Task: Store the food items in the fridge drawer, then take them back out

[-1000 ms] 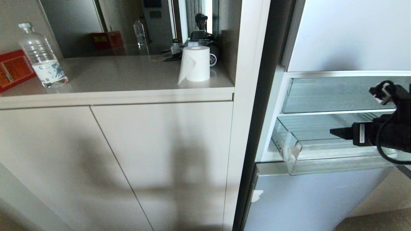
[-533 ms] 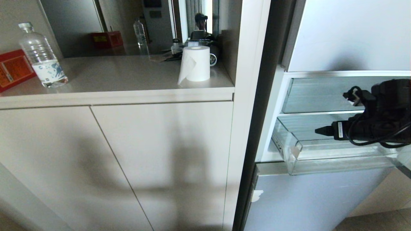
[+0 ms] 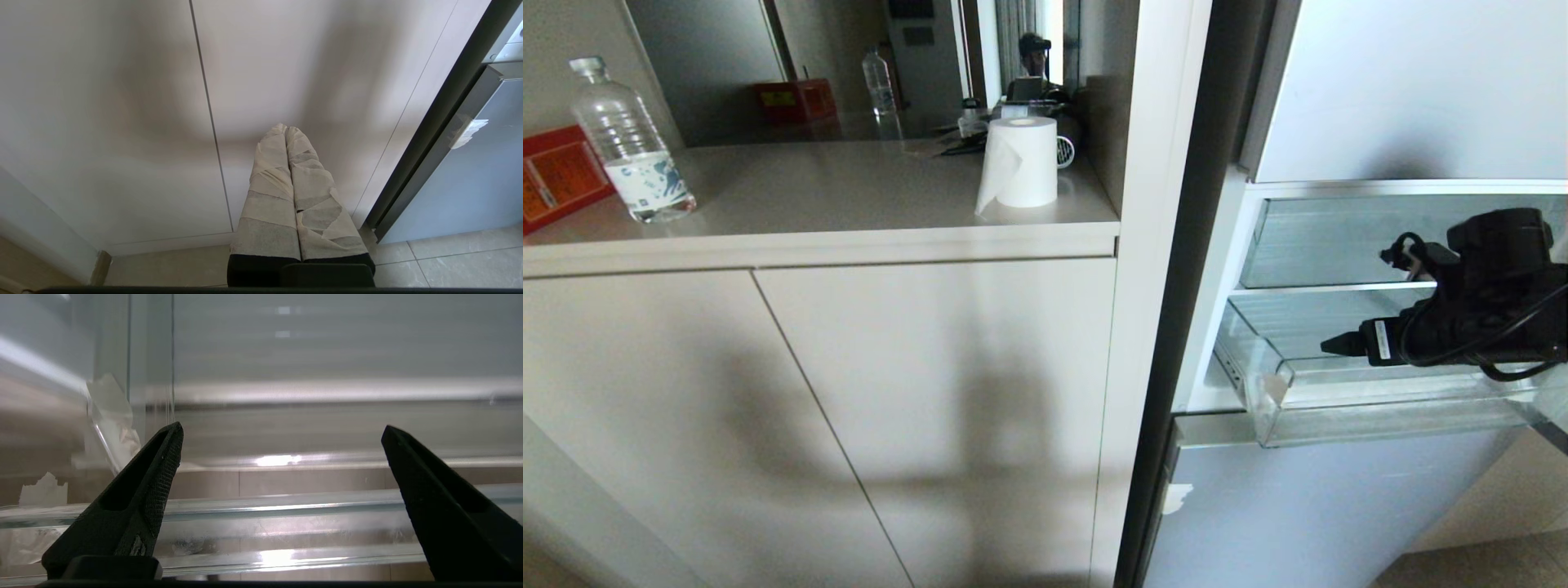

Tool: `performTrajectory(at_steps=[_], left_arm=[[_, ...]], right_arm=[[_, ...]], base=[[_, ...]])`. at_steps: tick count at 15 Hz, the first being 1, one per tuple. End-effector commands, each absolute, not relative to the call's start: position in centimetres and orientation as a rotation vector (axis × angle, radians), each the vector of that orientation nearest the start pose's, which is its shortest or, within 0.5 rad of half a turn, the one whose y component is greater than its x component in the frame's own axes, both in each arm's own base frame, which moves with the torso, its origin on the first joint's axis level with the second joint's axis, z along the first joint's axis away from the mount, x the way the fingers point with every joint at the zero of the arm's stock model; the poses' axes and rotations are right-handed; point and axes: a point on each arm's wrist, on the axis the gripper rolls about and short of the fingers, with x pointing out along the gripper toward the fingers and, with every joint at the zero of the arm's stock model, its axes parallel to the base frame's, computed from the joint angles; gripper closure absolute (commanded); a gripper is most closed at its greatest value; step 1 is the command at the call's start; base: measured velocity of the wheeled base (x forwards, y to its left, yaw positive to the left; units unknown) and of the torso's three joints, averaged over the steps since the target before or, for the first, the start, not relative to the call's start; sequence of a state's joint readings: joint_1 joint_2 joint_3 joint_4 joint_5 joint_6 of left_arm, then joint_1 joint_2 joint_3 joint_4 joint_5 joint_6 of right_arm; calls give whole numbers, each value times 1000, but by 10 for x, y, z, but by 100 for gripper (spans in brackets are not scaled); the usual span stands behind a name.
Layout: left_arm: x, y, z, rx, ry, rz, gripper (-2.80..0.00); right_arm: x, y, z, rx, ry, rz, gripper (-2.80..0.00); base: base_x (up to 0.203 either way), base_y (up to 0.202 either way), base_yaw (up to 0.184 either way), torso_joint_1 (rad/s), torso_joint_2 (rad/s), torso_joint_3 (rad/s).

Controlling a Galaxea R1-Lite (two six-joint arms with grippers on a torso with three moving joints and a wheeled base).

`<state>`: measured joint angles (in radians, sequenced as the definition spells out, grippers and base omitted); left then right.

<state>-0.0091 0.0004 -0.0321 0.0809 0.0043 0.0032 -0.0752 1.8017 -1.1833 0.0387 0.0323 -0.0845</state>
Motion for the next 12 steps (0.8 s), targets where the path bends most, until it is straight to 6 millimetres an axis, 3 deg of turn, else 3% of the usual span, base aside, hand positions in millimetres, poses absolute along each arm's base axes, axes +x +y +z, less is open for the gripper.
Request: performTrajectory(at_steps=[1,7,12], left_arm=[[-25,0,76,3,49,-5,0],[-25,0,76,3,49,-5,0],[-25,0,76,3,49,-5,0]], right_arm=[[331,-26,194,-41,722,-16,-280],[287,-31,221,-19,918,-35,-280],[271,-37,225,-2,968,-55,-280]], base=[[0,0,0,0,0,0],[0,0,0,0,0,0],[0,0,0,0,0,0]])
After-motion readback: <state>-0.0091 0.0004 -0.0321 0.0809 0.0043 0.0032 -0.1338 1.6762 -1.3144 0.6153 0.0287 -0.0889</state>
